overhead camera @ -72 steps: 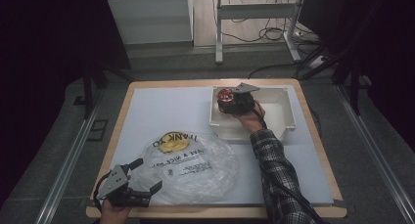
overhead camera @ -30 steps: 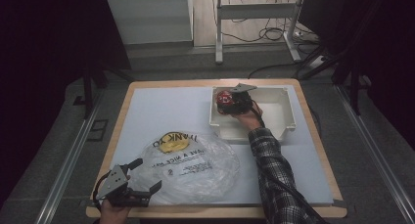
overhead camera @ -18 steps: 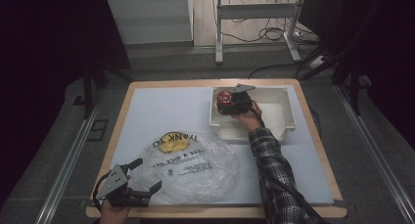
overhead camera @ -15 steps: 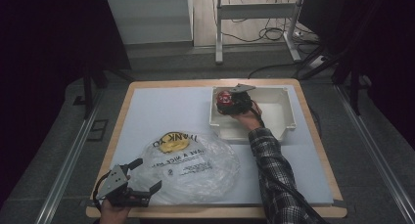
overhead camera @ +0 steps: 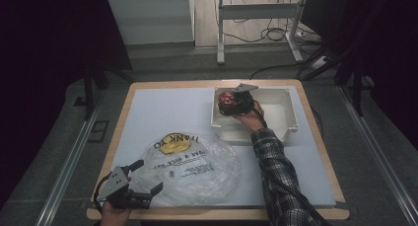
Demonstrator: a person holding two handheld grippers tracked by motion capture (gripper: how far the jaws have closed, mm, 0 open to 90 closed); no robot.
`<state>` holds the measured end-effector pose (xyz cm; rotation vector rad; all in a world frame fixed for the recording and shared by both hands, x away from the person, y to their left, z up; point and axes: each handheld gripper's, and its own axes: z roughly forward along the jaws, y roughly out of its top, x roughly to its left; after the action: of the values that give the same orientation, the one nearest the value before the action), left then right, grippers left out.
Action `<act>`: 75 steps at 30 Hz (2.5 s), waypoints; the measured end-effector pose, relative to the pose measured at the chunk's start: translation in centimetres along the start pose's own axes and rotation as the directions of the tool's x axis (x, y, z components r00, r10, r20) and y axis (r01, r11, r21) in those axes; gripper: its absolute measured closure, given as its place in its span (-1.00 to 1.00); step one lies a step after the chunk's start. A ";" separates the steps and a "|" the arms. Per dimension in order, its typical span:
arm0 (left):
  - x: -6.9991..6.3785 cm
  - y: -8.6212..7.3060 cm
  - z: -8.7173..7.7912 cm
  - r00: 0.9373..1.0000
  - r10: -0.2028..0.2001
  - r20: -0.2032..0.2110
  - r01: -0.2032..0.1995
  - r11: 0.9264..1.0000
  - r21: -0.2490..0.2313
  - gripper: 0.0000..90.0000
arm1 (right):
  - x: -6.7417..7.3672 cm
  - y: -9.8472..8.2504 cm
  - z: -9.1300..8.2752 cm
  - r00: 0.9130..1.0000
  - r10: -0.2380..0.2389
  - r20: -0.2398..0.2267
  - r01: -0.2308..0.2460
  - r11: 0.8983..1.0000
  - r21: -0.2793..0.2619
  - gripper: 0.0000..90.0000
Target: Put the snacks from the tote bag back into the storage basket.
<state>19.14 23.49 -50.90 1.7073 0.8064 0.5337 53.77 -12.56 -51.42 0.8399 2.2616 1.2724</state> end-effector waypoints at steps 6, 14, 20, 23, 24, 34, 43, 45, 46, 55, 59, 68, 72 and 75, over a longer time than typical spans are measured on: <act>0.0 0.0 0.0 1.000 0.000 0.001 0.000 1.000 0.001 -0.99 | 0.2 0.1 -0.4 1.000 0.002 -0.001 -0.002 1.000 -0.004 -0.73; 0.0 0.0 0.0 1.000 0.000 0.001 0.000 1.000 0.000 -0.99 | 0.4 0.6 -1.1 1.000 0.002 0.001 -0.002 1.000 -0.007 -0.77; -0.1 0.0 0.0 1.000 0.002 0.000 -0.002 1.000 0.002 -0.99 | 0.4 0.7 -1.6 1.000 0.006 0.000 -0.006 1.000 -0.013 -0.79; -0.1 0.0 0.1 1.000 0.001 0.000 -0.001 1.000 0.001 -0.99 | 0.4 0.8 -2.0 1.000 0.004 0.003 -0.004 1.000 -0.010 -0.79; -0.1 0.0 0.1 1.000 0.001 0.001 -0.001 1.000 0.002 -0.99 | 0.4 0.9 -2.2 1.000 0.005 0.001 -0.005 1.000 -0.008 -0.79; -0.1 0.0 0.1 1.000 0.005 0.002 -0.005 1.000 0.004 -0.99 | 0.8 0.9 -3.0 1.000 0.003 -0.001 -0.003 1.000 -0.001 -0.79; -0.2 0.0 0.1 1.000 0.006 0.002 -0.006 1.000 -0.001 -0.99 | 1.0 0.8 -3.7 1.000 0.009 -0.009 -0.009 1.000 0.005 -0.79; -0.2 0.0 0.1 1.000 0.008 0.003 -0.008 1.000 0.000 -0.99 | 1.1 0.7 -3.8 1.000 0.012 -0.013 -0.012 1.000 0.007 -0.79; -0.2 0.0 0.1 1.000 0.009 0.003 -0.009 1.000 0.000 -0.99 | 1.1 0.7 -3.9 1.000 0.008 -0.014 -0.008 1.000 0.007 -0.79; -0.3 0.0 0.1 1.000 0.011 0.003 -0.011 1.000 0.001 -0.99 | 1.5 0.4 -4.4 1.000 -0.008 -0.013 0.008 1.000 0.021 -0.79; -0.3 0.0 0.2 1.000 0.011 0.004 -0.011 1.000 0.002 -0.99 | 1.9 0.4 -4.6 1.000 -0.018 -0.011 0.018 1.000 0.026 -0.79; -0.3 0.0 0.2 1.000 0.011 0.005 -0.011 1.000 0.003 -0.99 | 2.5 0.5 -5.0 1.000 -0.027 -0.013 0.028 0.999 0.034 -0.80; -0.3 0.0 0.2 1.000 0.011 0.006 -0.011 1.000 0.003 -0.99 | 2.8 0.5 -5.3 0.999 -0.036 -0.008 0.037 0.998 0.044 -0.81; -0.3 0.0 0.2 1.000 0.011 0.006 -0.011 1.000 0.003 -0.99 | 2.9 0.5 -5.5 0.999 -0.043 -0.012 0.043 0.998 0.054 -0.82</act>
<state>19.09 23.14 -50.94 1.7166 0.7947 0.5351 48.41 -13.78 -48.44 0.8009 2.3191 1.2046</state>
